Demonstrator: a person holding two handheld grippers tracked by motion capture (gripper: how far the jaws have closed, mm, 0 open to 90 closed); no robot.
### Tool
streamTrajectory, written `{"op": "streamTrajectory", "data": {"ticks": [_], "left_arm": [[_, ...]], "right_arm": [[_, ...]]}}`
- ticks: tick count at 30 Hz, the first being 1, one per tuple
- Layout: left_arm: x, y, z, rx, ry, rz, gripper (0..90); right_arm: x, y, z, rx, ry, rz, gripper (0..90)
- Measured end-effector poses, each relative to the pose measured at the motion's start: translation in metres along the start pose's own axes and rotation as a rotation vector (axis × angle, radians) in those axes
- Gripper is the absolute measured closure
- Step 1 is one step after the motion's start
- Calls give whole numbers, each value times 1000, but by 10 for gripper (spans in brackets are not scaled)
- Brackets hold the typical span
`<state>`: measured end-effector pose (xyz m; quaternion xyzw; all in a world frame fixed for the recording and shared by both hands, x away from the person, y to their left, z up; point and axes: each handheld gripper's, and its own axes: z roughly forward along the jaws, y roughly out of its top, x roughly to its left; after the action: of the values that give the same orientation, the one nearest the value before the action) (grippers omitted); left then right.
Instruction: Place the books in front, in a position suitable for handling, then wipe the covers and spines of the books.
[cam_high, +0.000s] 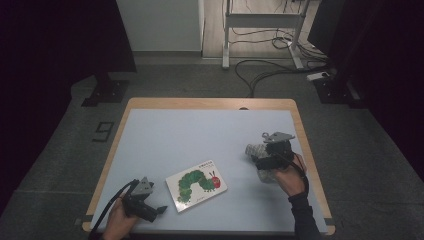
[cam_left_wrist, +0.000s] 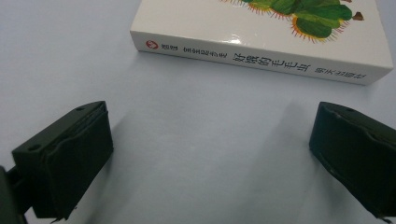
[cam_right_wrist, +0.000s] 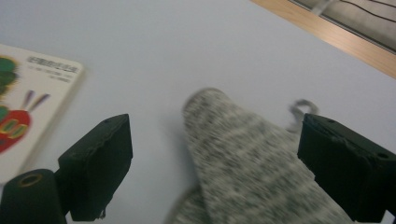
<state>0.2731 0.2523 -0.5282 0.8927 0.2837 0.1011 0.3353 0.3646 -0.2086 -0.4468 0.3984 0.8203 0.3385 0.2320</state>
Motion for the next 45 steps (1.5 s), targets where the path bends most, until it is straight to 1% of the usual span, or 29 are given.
{"op": "streamTrajectory", "data": {"ticks": [1,3,5,6,7,9,15,18,21,23,25,26,27,28,29,30,31,34,36,37,38,39,41,43,45], "left_arm": [[0,0,0,1,1,0,0],[0,0,0,1,1,-1,0],[0,0,0,1,2,-1,0],[0,0,0,1,2,-1,0],[0,0,0,1,2,-1,0],[0,0,0,0,2,-2,0],[0,0,0,-1,1,-5,0],[0,0,0,-2,2,-5,0],[0,0,0,-1,2,-4,0],[0,0,0,-2,2,-5,0],[0,0,0,-2,2,-5,0],[0,0,0,-2,2,-5,0],[0,0,0,-2,2,-6,0],[0,0,0,-2,2,-6,0],[0,0,0,-2,2,-6,0],[0,0,0,-2,1,-6,0],[0,0,0,-2,1,-6,0],[0,0,0,-2,1,-6,0],[0,0,0,-2,1,-6,0],[0,0,0,-2,1,-6,0],[0,0,0,-2,1,-6,0],[0,0,0,-2,1,-6,0],[0,0,0,-2,1,-6,0],[0,0,0,-2,1,-6,0],[0,0,0,-2,1,-6,0]], "right_arm": [[-3,-2,0,5,-14,7,97],[-9,-7,0,13,-28,24,98],[-15,-12,2,26,-34,37,98],[-15,-12,2,26,-34,37,98],[-19,-17,4,37,-40,51,98],[-23,-22,8,50,-44,65,98],[-32,-35,17,76,-47,93,103],[-34,-41,25,87,-45,124,117],[-36,-47,32,103,-44,143,118],[-37,-50,35,106,-33,162,108],[-38,-52,36,108,-31,162,106],[-37,-54,39,124,-42,147,96],[-37,-56,41,143,-47,143,78],[-37,-56,41,143,-47,143,78],[-38,-58,44,163,-43,135,65],[-40,-64,50,178,-38,143,38],[-41,-65,51,164,-31,158,37],[-41,-67,50,153,-30,159,44],[-40,-67,49,148,-23,173,136],[-40,-67,48,144,-20,182,159],[-40,-67,48,144,-20,182,159],[-39,-67,46,141,-32,198,237],[-39,-66,44,144,-41,203,351],[-37,-65,40,144,-36,191,520],[-34,-64,39,148,-37,185,585]]}}
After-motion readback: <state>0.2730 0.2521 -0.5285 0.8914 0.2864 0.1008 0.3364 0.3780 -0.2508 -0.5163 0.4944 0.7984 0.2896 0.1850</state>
